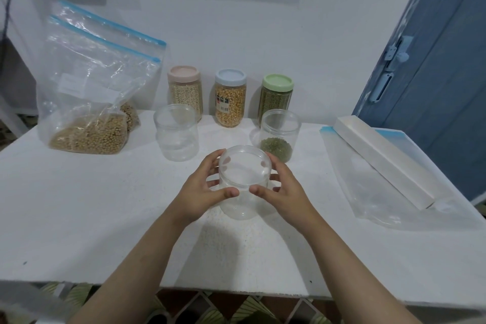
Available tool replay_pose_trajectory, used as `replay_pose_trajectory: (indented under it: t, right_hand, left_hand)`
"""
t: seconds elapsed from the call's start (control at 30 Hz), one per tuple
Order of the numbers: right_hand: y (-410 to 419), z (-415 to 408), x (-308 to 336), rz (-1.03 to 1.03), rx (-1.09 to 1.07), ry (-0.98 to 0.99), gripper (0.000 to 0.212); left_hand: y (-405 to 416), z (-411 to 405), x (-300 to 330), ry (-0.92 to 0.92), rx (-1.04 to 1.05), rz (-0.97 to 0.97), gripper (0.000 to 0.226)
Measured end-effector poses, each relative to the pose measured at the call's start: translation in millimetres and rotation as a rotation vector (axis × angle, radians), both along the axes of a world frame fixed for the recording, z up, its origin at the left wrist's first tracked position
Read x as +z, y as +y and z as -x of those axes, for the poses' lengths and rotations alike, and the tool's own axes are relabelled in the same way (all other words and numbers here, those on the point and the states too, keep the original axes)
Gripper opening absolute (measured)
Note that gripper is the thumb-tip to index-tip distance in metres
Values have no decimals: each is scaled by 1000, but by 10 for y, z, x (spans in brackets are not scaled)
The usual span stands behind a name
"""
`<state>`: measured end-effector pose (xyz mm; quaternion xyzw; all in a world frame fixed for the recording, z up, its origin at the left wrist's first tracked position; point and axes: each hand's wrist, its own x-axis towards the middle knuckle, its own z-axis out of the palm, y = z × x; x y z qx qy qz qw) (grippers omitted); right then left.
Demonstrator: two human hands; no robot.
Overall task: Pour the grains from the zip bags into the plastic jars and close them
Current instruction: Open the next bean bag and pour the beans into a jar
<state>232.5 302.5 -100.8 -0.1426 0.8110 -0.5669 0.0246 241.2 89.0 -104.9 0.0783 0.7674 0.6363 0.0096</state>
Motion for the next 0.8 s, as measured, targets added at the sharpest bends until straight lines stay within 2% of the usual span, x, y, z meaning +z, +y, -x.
replay_pose_trajectory:
  t: [0.23, 0.37, 0.47, 0.6, 0.7, 0.8]
  right_hand:
    - [77, 35, 38, -24, 35, 7, 84]
    - [76, 70, 128, -16, 19, 72, 73]
    - [132, 91, 204, 23, -77, 108, 69]
    - [353, 56, 156, 86, -289, 129, 69]
    - [604, 9, -43, 21, -458, 79, 77]
    - [782, 14, -308, -148, -507, -37, 89]
  left_hand:
    - [-15, 30, -3, -34, -23, -3, 83]
    - [-30, 55, -36, -35, -43, -8, 90]
    - [15, 34, -32, -24, -16, 0, 89]
    - [198, -31, -88, 32, 135, 11, 87]
    - [350, -70, -187, 82, 251, 8, 86]
    - [448, -72, -226, 98, 317, 9, 91]
